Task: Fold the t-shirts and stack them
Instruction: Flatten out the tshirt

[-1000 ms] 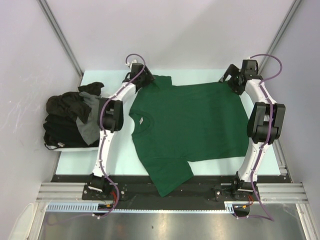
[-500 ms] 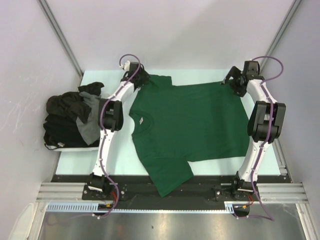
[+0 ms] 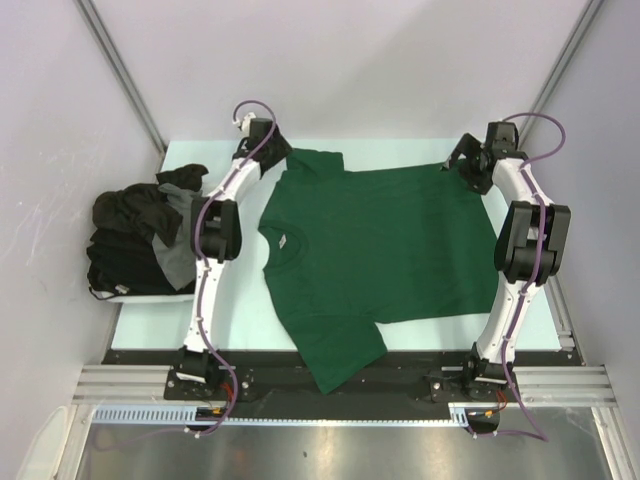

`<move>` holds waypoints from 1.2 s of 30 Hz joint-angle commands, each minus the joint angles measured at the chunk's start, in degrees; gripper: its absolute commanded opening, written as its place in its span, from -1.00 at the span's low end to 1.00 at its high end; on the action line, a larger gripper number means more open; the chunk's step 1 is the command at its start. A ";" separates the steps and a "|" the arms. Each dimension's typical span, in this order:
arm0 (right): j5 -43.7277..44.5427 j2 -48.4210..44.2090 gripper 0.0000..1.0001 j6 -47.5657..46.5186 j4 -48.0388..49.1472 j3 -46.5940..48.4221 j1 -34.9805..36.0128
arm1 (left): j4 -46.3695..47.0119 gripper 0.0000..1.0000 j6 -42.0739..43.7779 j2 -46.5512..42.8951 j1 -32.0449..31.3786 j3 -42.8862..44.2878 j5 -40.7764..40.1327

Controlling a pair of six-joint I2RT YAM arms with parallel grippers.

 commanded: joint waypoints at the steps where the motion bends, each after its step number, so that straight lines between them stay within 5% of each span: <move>1: 0.36 0.67 0.99 -0.60 -0.66 3.33 0.13 | 9.72 0.31 6.25 -8.23 -1.86 0.59 7.75; 10: 0.80 0.49 0.99 -0.86 -0.92 2.90 0.57 | 12.18 0.33 -1.11 -4.81 -5.03 -0.19 10.22; 14: 0.97 0.85 0.99 -0.86 -0.92 2.02 0.57 | 17.62 0.33 -7.43 -4.98 -5.73 -8.96 8.03; 19: 1.59 1.02 0.99 -1.21 -1.01 1.40 0.57 | 13.95 0.32 -10.34 -3.67 -5.91 -8.90 3.21; 36: 2.29 3.13 0.99 -1.83 -2.76 3.33 -0.05 | 3.48 0.34 -18.70 5.83 -2.84 5.52 -6.65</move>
